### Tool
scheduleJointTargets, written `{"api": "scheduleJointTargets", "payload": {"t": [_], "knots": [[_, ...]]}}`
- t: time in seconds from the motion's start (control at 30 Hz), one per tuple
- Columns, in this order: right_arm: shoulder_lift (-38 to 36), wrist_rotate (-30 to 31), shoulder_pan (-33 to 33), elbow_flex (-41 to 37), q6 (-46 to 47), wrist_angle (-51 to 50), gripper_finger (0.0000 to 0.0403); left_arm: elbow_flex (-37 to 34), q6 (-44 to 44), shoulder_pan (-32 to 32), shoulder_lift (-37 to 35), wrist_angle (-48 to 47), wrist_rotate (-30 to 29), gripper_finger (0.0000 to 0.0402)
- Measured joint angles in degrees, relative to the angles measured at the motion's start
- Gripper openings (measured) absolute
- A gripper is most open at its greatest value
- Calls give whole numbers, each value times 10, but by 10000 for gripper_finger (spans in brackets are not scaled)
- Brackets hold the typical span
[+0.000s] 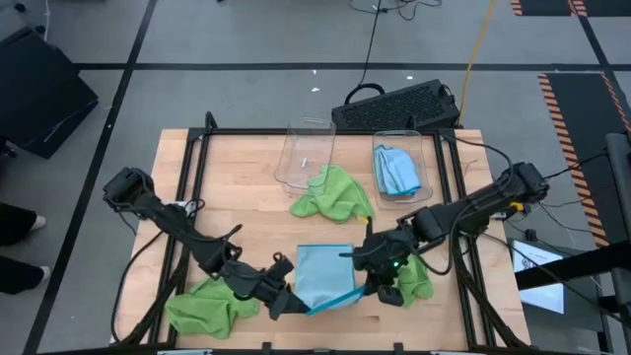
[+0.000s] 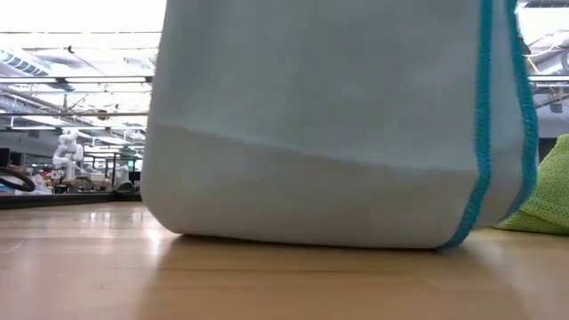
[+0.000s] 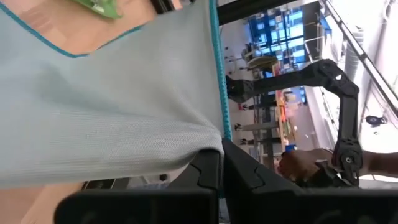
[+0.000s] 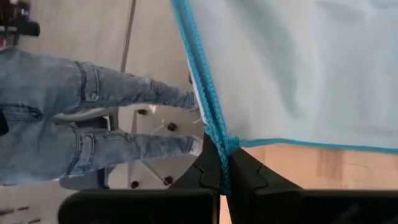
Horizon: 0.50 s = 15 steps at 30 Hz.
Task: Fold microfiber towels
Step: Fold the blue microfiber towel
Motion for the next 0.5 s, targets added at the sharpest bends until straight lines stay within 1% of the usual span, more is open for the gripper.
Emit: {"api": "scheduleJointTargets", "payload": {"t": [0.2, 0.37, 0.5], "knots": [[22, 3, 3, 0, -3, 21, 0, 0, -3, -20, 0, -30, -39, 4], [47, 31, 4, -1, 31, 60, 0, 0, 3, -24, 0, -91, -75, 13], [68, 38, 4, -1, 66, 57, 0, 0, 15, -17, 0, -131, -86, 7]]}}
